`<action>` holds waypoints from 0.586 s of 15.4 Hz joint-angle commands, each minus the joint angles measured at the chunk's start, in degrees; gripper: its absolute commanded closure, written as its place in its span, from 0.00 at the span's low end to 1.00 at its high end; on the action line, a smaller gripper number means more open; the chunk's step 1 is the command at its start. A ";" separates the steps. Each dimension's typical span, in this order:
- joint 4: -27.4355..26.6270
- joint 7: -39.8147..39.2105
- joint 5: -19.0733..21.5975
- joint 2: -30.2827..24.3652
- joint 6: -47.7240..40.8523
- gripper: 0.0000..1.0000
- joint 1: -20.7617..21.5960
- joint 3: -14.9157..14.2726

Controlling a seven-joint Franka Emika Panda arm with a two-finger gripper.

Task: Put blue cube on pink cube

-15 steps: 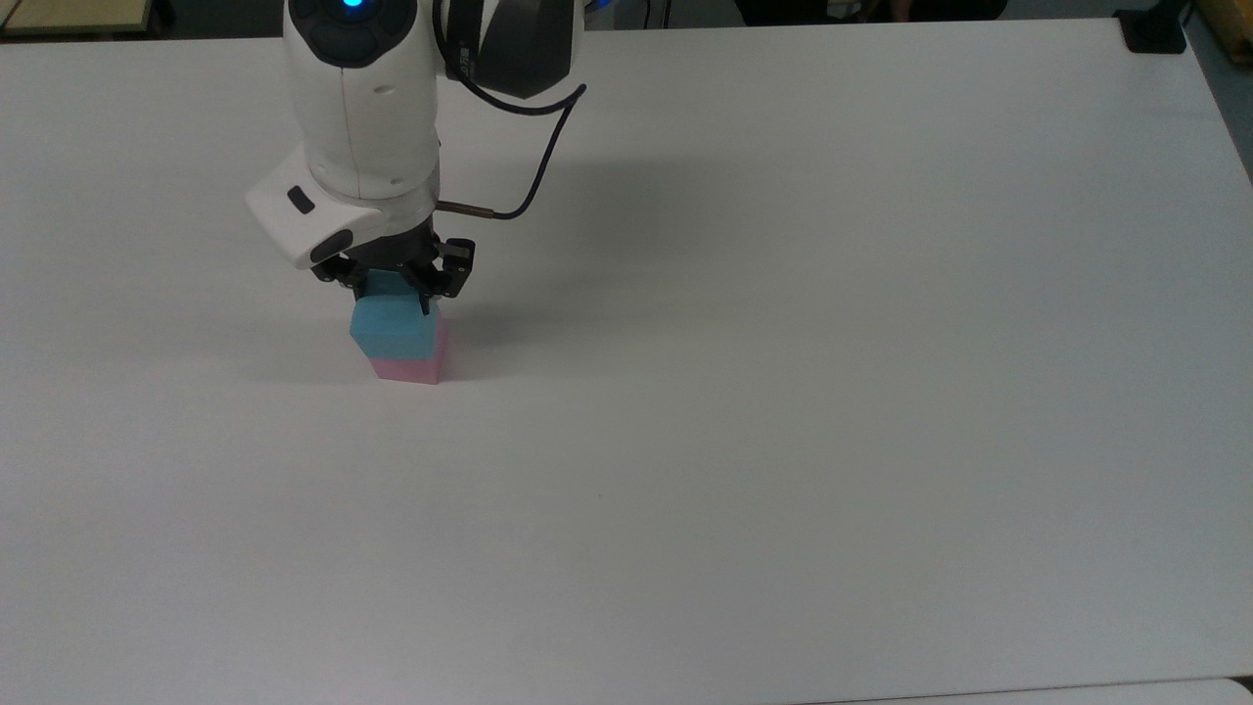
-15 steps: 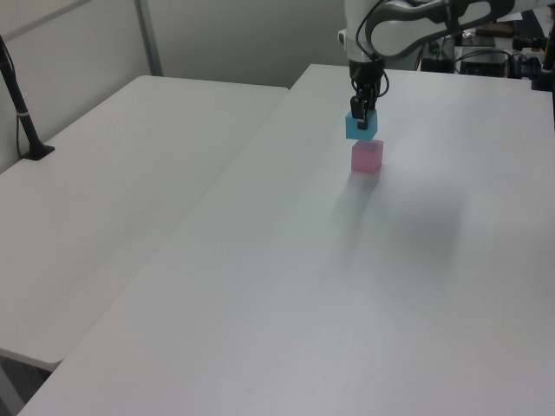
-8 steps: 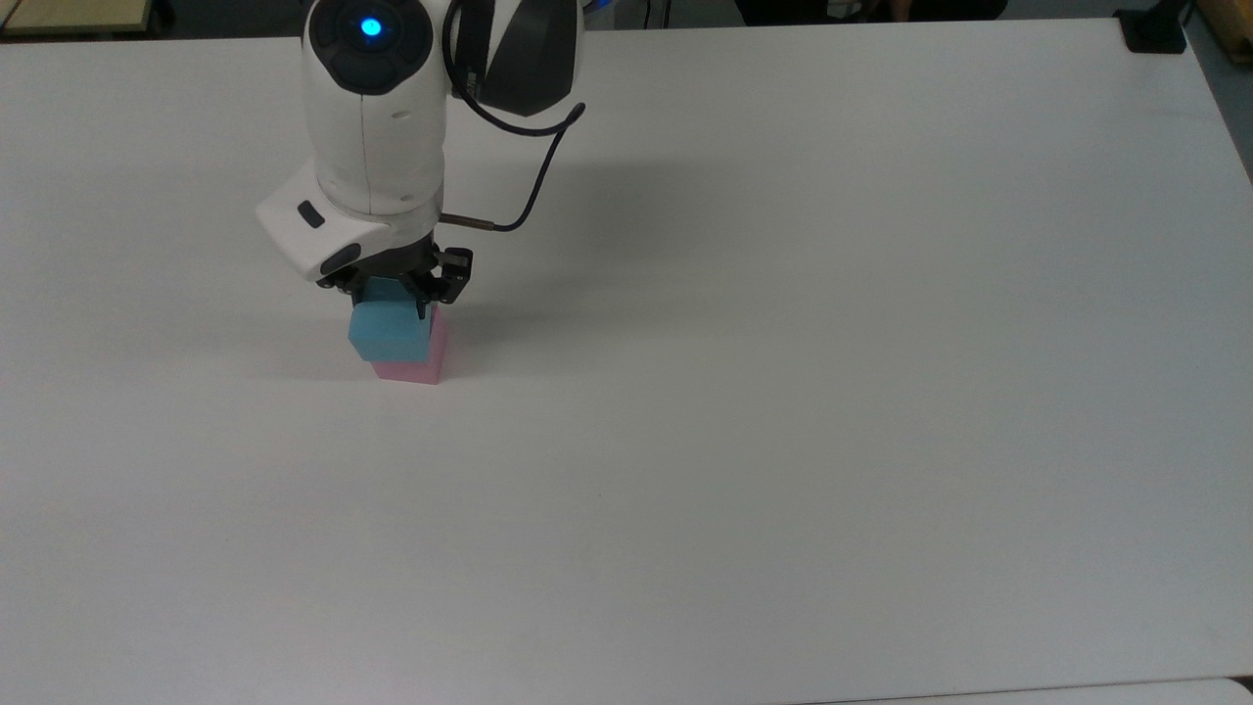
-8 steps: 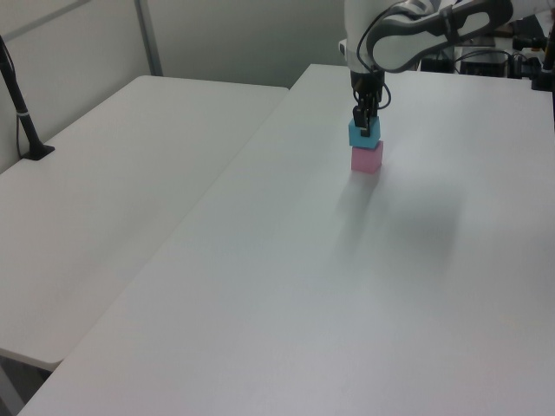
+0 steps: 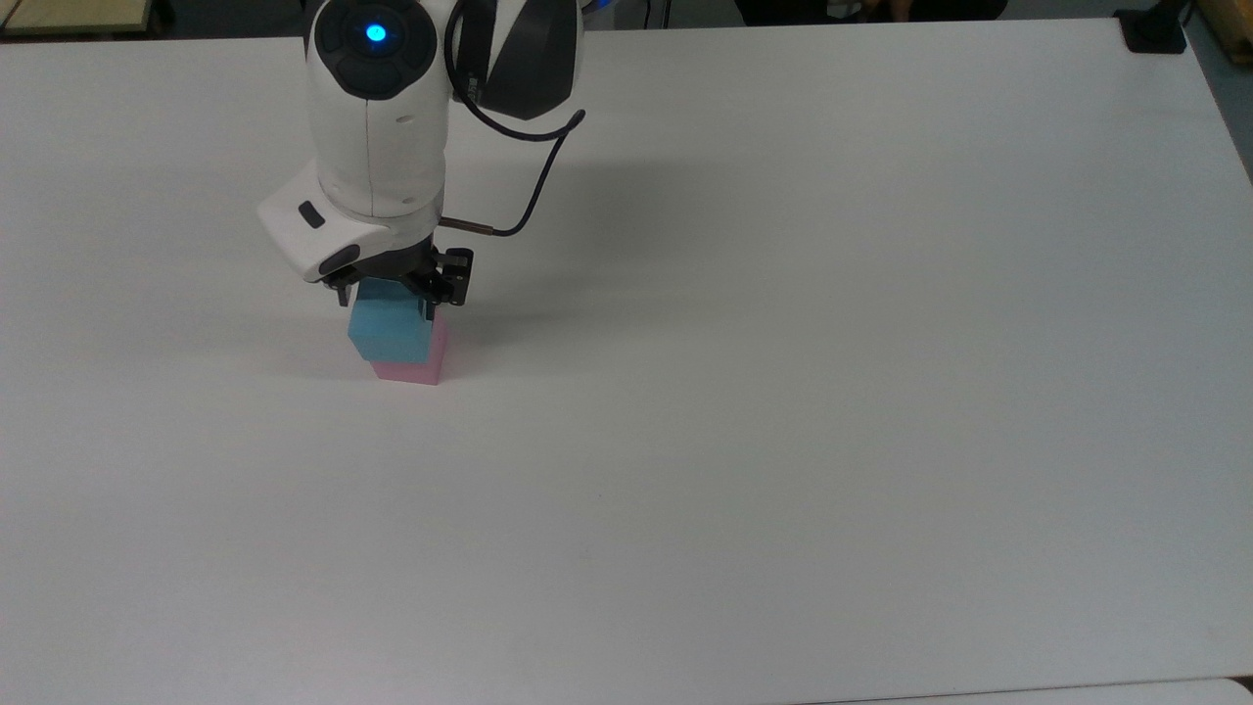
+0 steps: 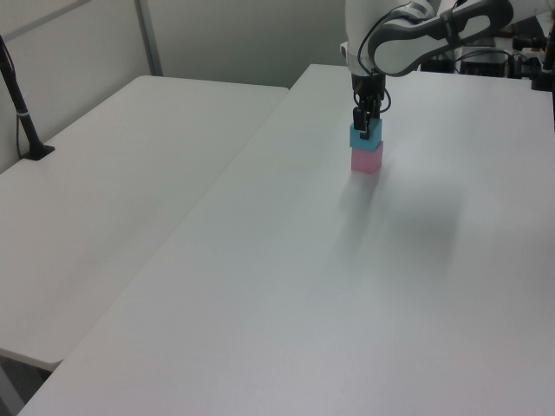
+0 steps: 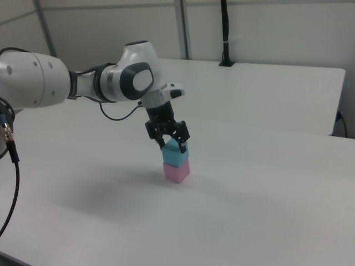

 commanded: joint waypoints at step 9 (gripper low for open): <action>-1.38 0.93 4.17 -15.77 -9.01 0.00 -4.35 -0.27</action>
